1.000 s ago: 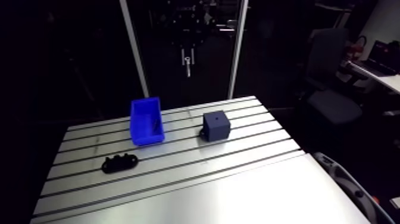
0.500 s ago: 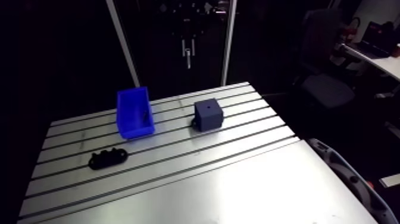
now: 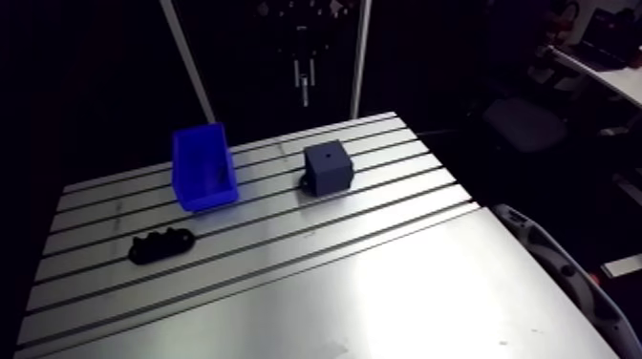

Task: Pick up the M10 bolt and insert it into the hole until fully seated.

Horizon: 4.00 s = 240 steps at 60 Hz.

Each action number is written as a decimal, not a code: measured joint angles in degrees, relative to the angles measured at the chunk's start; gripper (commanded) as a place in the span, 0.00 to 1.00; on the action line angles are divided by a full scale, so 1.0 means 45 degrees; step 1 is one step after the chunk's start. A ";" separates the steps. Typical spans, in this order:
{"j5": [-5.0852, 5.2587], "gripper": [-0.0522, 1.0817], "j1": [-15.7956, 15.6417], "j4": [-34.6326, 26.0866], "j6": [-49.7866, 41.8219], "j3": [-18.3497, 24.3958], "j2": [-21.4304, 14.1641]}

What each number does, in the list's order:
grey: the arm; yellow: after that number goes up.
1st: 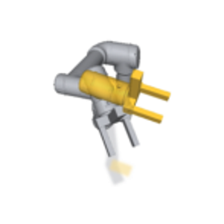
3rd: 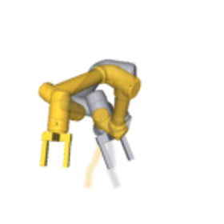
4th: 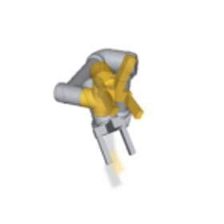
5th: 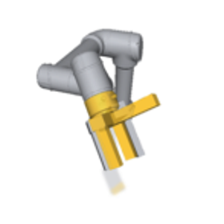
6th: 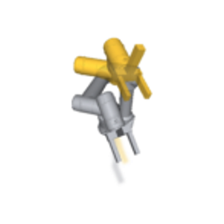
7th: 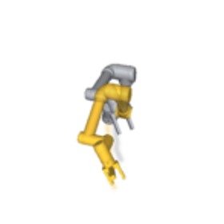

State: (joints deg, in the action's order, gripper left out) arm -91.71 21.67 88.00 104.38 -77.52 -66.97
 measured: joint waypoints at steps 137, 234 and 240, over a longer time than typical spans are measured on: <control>-0.0253 1.00 0.0616 0.1496 0.0036 -0.1107 0.0894; -0.0444 1.00 0.0623 0.1894 0.0030 -0.1561 0.0908; -0.0447 1.00 0.0624 0.1897 0.0034 -0.1584 0.0908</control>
State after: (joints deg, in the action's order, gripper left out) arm -93.72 24.48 96.54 104.54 -84.65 -62.89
